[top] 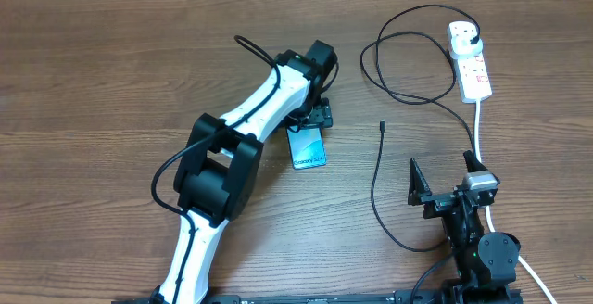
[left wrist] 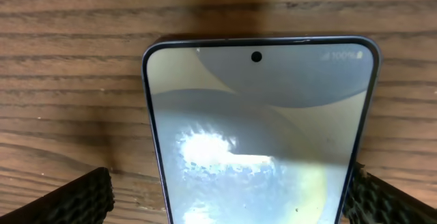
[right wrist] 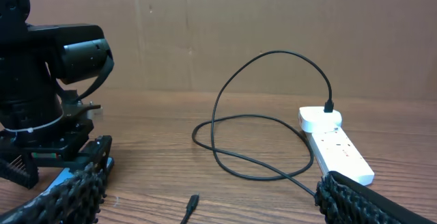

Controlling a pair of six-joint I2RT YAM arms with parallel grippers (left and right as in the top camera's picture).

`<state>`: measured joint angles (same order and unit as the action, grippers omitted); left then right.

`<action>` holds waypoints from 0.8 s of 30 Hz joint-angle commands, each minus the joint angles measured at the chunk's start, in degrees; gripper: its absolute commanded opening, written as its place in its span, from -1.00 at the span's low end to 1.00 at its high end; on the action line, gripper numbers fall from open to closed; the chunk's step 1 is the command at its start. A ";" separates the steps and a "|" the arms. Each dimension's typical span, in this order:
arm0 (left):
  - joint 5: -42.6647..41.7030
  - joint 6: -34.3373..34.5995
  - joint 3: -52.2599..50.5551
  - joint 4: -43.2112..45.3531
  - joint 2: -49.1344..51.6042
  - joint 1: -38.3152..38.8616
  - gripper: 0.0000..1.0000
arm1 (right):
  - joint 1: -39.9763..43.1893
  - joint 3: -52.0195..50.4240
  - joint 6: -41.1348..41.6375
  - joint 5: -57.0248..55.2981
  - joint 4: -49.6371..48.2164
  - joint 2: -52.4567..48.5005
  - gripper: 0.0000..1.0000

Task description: Plug charger to phone and switch on socket

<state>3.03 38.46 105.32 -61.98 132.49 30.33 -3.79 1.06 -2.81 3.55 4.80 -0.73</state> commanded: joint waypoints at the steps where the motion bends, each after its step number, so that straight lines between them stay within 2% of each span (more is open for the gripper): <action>1: -1.36 -3.15 -1.49 -2.32 1.33 -1.07 0.99 | -0.33 -0.59 -0.07 -0.50 -0.13 0.57 1.00; 7: -5.68 -1.66 -1.60 -2.71 1.33 0.09 1.00 | -0.33 -0.59 -0.07 -0.50 -0.13 0.57 1.00; 24: -1.79 -1.42 -2.08 -1.77 1.33 2.25 1.00 | -0.33 -0.59 -0.07 -0.50 -0.13 0.57 1.00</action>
<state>0.21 37.47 105.01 -63.79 132.51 31.70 -3.79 1.06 -2.81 3.57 4.80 -0.73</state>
